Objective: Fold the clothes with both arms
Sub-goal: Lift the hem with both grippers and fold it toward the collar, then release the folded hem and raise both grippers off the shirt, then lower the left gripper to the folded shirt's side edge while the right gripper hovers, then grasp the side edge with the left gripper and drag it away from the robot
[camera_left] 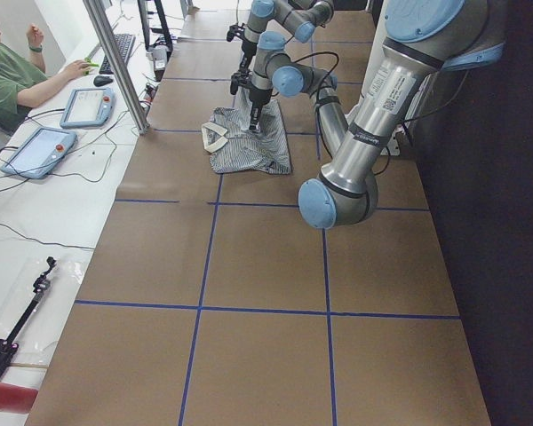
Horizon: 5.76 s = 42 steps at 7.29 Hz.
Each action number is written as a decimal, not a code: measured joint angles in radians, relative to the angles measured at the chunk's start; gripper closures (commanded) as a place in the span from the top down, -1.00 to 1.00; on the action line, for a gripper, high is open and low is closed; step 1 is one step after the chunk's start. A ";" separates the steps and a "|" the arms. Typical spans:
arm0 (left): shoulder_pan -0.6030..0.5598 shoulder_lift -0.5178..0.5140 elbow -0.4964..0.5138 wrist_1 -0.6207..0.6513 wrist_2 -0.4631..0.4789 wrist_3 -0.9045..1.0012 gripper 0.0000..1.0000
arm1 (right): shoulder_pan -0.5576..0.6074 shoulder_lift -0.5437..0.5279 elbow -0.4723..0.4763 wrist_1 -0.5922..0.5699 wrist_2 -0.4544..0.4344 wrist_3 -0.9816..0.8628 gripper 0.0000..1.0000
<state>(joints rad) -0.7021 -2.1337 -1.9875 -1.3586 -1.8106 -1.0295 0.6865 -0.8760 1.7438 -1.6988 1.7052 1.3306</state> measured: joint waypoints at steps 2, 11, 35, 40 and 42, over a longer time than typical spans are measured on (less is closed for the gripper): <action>-0.033 -0.034 0.224 -0.195 0.012 0.011 -1.00 | 0.030 0.054 -0.241 0.201 -0.001 -0.011 -1.00; -0.033 -0.015 0.501 -0.465 0.059 0.036 1.00 | 0.022 0.080 -0.440 0.300 -0.026 -0.076 1.00; 0.259 0.344 0.140 -0.631 0.176 -0.188 -1.00 | 0.119 -0.086 -0.313 0.430 0.134 -0.381 1.00; -0.105 0.136 0.573 -0.787 0.183 0.189 -1.00 | 0.119 -0.087 -0.314 0.429 0.131 -0.380 1.00; -0.184 -0.050 0.894 -0.938 0.184 0.246 -1.00 | 0.119 -0.087 -0.315 0.429 0.130 -0.379 1.00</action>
<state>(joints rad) -0.8865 -2.1840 -1.0940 -2.2965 -1.6265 -0.7835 0.8053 -0.9633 1.4284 -1.2701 1.8352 0.9521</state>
